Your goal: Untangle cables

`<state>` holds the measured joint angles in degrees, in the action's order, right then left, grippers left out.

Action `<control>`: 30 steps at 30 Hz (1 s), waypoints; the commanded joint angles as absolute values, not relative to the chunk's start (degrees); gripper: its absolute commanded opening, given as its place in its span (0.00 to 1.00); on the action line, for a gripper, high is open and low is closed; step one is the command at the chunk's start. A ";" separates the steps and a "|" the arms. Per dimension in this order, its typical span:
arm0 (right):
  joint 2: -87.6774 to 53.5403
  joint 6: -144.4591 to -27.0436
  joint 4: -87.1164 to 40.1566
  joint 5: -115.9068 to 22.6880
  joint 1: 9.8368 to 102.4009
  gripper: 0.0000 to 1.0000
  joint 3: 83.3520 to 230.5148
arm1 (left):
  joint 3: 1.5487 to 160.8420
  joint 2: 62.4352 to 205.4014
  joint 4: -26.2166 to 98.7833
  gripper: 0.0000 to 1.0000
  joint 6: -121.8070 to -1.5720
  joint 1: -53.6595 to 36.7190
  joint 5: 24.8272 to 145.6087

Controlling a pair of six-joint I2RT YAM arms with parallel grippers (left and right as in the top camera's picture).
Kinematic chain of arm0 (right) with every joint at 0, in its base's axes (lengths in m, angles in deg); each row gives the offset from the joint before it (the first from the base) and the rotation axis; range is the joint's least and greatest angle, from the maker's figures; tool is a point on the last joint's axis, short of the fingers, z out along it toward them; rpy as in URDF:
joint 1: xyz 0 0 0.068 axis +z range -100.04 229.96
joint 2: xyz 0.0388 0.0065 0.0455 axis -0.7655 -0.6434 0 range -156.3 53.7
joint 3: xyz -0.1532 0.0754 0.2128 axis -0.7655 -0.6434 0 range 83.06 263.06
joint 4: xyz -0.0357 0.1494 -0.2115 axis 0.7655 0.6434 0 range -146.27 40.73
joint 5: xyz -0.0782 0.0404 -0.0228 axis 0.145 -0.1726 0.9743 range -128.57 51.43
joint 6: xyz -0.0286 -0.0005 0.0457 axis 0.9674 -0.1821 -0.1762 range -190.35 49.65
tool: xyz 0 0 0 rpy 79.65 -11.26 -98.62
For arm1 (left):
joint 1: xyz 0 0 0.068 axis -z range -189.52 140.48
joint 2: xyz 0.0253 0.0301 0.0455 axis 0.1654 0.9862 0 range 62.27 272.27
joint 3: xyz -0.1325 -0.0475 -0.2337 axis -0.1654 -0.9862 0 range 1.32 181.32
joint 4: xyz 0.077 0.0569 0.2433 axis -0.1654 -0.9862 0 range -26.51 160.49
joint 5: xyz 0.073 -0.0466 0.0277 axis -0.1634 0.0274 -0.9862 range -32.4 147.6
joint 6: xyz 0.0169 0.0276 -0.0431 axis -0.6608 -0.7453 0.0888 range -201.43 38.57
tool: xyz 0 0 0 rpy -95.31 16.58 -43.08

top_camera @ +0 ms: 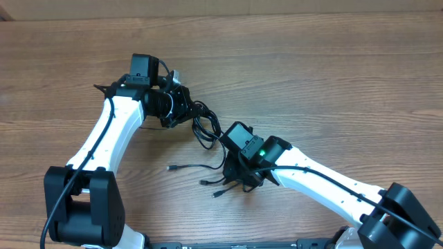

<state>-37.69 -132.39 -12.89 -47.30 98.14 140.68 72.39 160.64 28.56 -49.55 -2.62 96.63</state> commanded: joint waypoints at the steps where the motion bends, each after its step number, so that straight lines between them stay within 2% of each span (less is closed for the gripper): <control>1: -38.00 -138.95 -15.97 -47.63 99.12 0.35 137.95 | 72.65 160.42 29.87 0.04 -47.56 -2.86 99.64; 6: -38.04 -139.61 -21.61 -47.63 99.25 0.35 135.63 | 72.65 160.42 30.59 0.04 -46.42 -2.86 102.24; 12: -38.04 -139.61 -22.00 -46.47 99.23 0.34 135.48 | 72.65 160.42 32.12 0.04 -44.96 -2.86 104.43; 18: -38.06 -139.63 -22.20 -45.22 99.23 0.29 135.48 | 72.65 160.42 33.10 0.04 -43.65 -2.86 106.16; 20: -38.06 -139.61 -22.40 -45.22 99.23 0.24 135.48 | 72.65 160.42 33.10 0.04 -43.65 -2.86 106.20; 23: -38.06 -139.32 -22.42 -45.22 99.23 0.04 135.48 | 72.65 160.42 33.06 0.04 -43.71 -2.86 106.18; 30: -38.04 -139.08 -22.33 -45.27 99.17 0.04 135.50 | 72.65 160.42 33.04 0.04 -44.37 -2.86 106.16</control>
